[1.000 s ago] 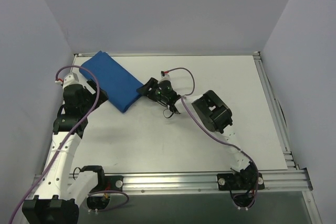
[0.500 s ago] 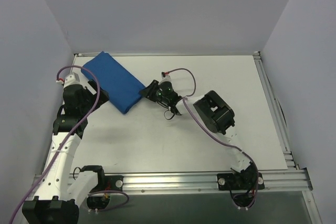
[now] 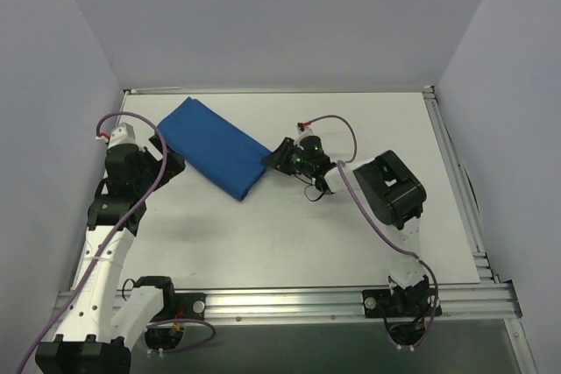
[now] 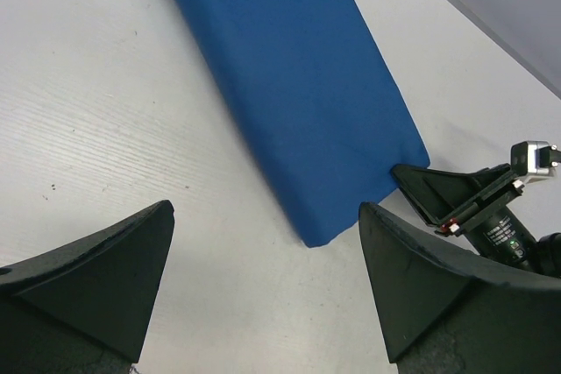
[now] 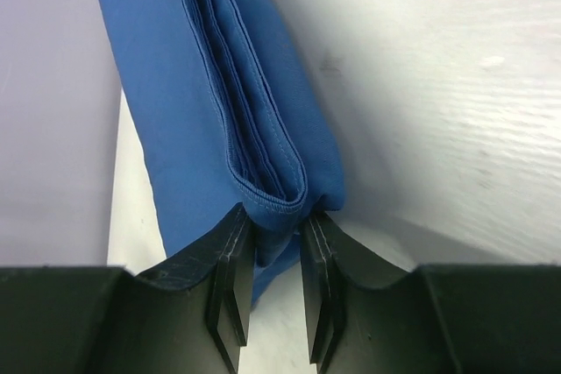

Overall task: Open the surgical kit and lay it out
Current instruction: Move the surgical kit at the center of the board.

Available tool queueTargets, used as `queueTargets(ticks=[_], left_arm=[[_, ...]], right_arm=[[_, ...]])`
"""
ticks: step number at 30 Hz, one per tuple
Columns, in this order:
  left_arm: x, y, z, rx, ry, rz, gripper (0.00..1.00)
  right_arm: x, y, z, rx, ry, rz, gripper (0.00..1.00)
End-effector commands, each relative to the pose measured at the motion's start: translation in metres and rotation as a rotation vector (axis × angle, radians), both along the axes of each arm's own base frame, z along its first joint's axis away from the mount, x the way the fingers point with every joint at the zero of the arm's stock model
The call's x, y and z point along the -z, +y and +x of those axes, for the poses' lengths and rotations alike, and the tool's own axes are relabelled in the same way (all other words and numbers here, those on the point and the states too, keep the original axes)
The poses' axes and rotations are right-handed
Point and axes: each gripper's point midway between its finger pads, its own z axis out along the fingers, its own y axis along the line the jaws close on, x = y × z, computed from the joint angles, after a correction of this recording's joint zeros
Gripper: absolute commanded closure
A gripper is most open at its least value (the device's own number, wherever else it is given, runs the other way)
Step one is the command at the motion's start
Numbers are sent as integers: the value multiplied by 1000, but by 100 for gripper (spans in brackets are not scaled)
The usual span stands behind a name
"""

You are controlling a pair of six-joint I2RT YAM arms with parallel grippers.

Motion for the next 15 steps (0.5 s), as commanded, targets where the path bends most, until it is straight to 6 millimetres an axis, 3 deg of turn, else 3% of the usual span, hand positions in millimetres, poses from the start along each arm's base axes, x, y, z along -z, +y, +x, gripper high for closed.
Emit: queueTargets(ticks=[1,2,6,9,10,11,13,15], left_arm=[[-2,-7,-1,20,-7,-18,5],[-1,-8,0,23,-3,-19,5],[3,-12,3,31,15,-28,5],[4,-16,4,44,23,-29,4],[3,-17,4,48,23,-28,5],[2,-18,3,51,22,-28,4],[-1,-19,1,59,19,-23,5],[-5,-20,-1,67,16,-21,5]], right_arm=[[-45,-13,-5,-29,-109,12,97],[-51,-17,-6,-17,-124,11,97],[-45,-23,-14,-11,-119,-2,94],[-44,-21,-17,-33,-122,11,64],[-44,-21,-18,-35,-127,11,41],[-51,-22,-19,-41,-147,9,30],[-59,-28,-19,-31,-159,-32,14],[-61,-38,-17,-31,-189,-105,6]])
